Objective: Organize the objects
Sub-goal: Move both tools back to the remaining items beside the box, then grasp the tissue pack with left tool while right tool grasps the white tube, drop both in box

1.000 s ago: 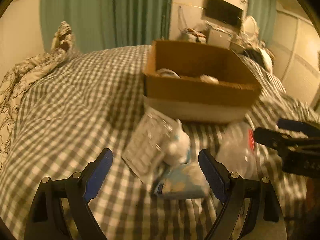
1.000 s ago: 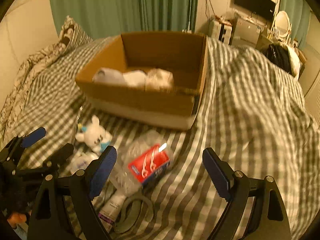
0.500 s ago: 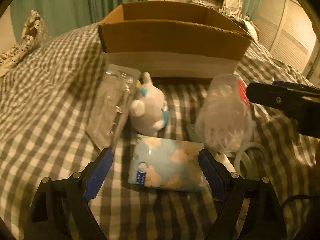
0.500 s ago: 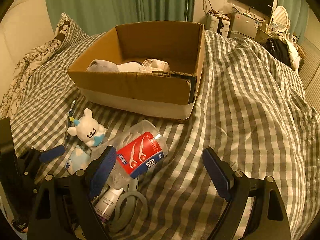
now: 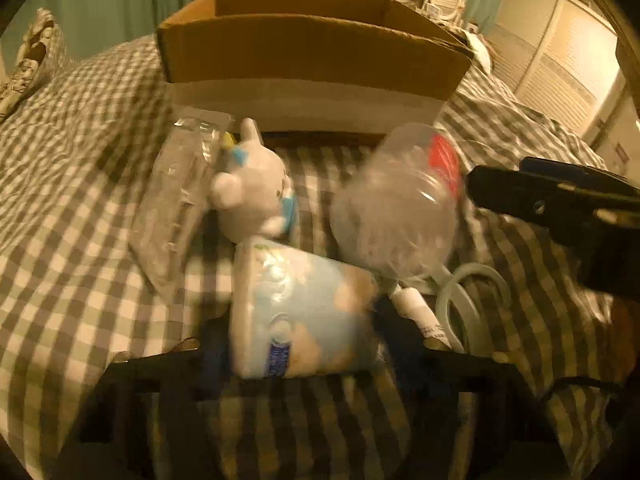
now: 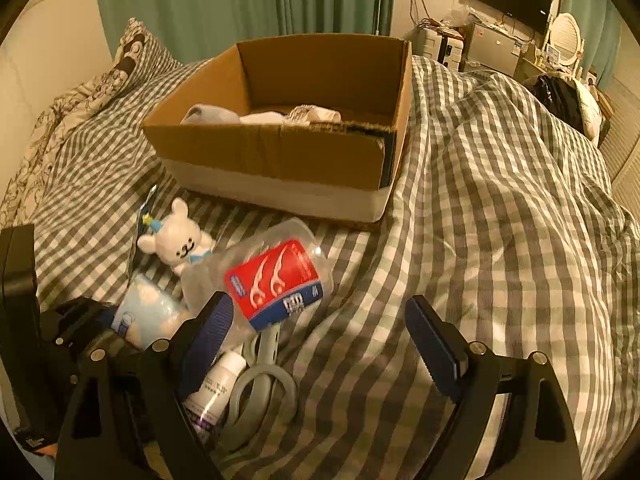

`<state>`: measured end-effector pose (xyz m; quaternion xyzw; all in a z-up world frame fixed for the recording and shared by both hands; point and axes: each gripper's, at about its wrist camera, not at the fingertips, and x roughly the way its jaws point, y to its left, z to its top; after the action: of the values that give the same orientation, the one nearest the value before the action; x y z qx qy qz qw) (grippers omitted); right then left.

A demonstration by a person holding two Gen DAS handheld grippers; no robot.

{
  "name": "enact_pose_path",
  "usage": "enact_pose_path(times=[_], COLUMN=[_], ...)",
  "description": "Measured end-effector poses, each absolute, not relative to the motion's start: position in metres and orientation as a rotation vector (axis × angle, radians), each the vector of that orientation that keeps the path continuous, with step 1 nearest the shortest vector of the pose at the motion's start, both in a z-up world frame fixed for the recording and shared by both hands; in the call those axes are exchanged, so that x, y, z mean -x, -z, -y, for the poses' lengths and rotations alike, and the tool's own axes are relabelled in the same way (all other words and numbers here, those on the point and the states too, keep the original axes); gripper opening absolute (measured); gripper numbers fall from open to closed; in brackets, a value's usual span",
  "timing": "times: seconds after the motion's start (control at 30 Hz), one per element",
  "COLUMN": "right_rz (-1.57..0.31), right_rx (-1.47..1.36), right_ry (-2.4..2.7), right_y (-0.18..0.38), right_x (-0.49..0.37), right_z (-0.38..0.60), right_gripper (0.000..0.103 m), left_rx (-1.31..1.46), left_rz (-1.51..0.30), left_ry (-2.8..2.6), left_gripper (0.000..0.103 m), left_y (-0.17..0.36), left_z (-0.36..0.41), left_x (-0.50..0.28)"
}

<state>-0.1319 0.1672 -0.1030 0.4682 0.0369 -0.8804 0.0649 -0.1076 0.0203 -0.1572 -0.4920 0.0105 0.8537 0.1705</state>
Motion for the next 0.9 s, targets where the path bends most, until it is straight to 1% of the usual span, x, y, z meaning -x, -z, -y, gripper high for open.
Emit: enact_pose_path(times=[0.1, 0.17, 0.27, 0.43, 0.5, 0.57, 0.63, 0.7, 0.77, 0.8, 0.9], right_rz=[-0.130, -0.144, -0.162, -0.219, -0.247, -0.283, -0.318, -0.311, -0.370, -0.390, -0.399], right_rx=[-1.412, -1.413, -1.422, -1.459, -1.498, -1.523, -1.551, -1.586, -1.591, -1.587, -1.593], right_ry=[2.656, 2.653, 2.632, 2.537, 2.479, 2.440, 2.406, 2.375, 2.390, 2.389, 2.378], right_y=[0.103, 0.102, 0.102, 0.108, 0.117, 0.125, 0.134, 0.143, 0.146, 0.147, 0.150], right_x=[0.124, 0.118, 0.109, 0.094, 0.089, 0.084, 0.082, 0.083, 0.083, 0.082, 0.081], right_z=[-0.166, -0.164, -0.159, -0.136, -0.122, -0.111, -0.102, -0.097, -0.093, -0.090, -0.087], right_gripper=[0.088, 0.088, 0.088, 0.088, 0.087, 0.085, 0.075, 0.071, 0.068, 0.063, 0.038], left_rx=[1.366, 1.338, 1.293, 1.221, 1.218, 1.221, 1.218, 1.214, 1.210, 1.208, 1.197], left_rz=[-0.027, -0.002, 0.031, 0.025, 0.030, 0.040, 0.062, 0.081, 0.092, 0.094, 0.101], left_ry=[-2.455, -2.492, -2.563, -2.667, -2.684, -2.688, -2.688, -2.687, -2.686, -2.686, -2.691], left_gripper=[0.049, 0.046, 0.046, 0.045, 0.045, 0.045, 0.045, 0.045, 0.045, 0.045, 0.045], left_y=[0.151, 0.144, 0.129, 0.112, 0.112, 0.113, 0.112, 0.112, 0.111, 0.111, 0.110], left_z=[-0.018, -0.011, 0.002, 0.016, 0.023, 0.029, 0.034, 0.036, 0.037, 0.037, 0.038], left_x=[0.105, 0.104, 0.099, 0.088, 0.087, 0.084, 0.081, 0.079, 0.077, 0.076, 0.073])
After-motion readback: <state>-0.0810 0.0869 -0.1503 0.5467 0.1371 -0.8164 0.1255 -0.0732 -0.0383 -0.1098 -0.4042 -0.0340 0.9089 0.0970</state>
